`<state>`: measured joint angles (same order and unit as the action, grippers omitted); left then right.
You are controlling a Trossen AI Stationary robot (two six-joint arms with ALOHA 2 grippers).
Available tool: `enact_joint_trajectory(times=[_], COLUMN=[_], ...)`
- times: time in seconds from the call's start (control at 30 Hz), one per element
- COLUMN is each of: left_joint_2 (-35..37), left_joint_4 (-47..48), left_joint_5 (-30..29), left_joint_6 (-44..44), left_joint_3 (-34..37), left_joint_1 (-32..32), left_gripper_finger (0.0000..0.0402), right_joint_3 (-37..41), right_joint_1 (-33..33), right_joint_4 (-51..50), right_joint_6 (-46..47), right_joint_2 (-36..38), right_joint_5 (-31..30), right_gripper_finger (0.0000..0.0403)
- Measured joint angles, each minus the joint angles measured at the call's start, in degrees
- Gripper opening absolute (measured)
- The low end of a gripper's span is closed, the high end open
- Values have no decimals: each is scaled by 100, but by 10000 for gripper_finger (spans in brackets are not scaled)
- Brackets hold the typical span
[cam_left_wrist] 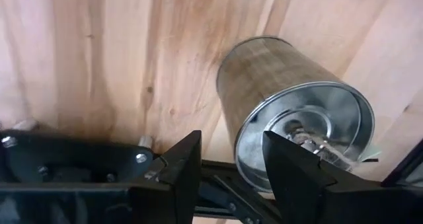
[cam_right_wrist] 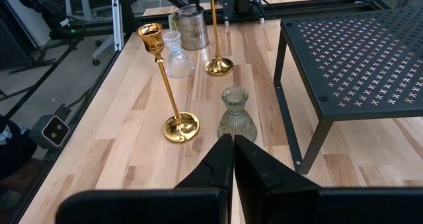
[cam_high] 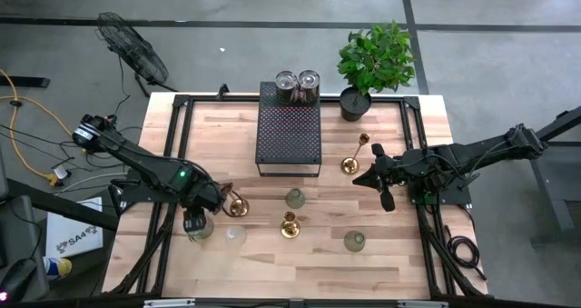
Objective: Pick & Place candle stick holders
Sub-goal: Put the silver scented candle on the shelf
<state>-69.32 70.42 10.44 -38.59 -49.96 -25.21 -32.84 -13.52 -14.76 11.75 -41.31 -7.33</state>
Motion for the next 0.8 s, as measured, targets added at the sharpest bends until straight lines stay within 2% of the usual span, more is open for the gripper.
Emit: enact_joint_trajectory(times=[0.13, 0.33, 0.8], left_joint_2=[1, 33, 33], left_joint_4=[-409, -434, -394], left_joint_5=[278, 44, 37], left_joint_6=[170, 155, 240], left_joint_3=[244, 273, 281], left_joint_1=[-2, -2, 2], left_gripper_finger=[156, 144, 8], right_joint_3=[0, 0, 0], right_joint_1=[2, 0, 1], right_joint_4=[0, 0, 0], right_joint_6=[0, 1, 0], right_joint_2=[1, 0, -1], right_joint_5=[1, 1, 1], right_gripper_finger=[4, 4, 4])
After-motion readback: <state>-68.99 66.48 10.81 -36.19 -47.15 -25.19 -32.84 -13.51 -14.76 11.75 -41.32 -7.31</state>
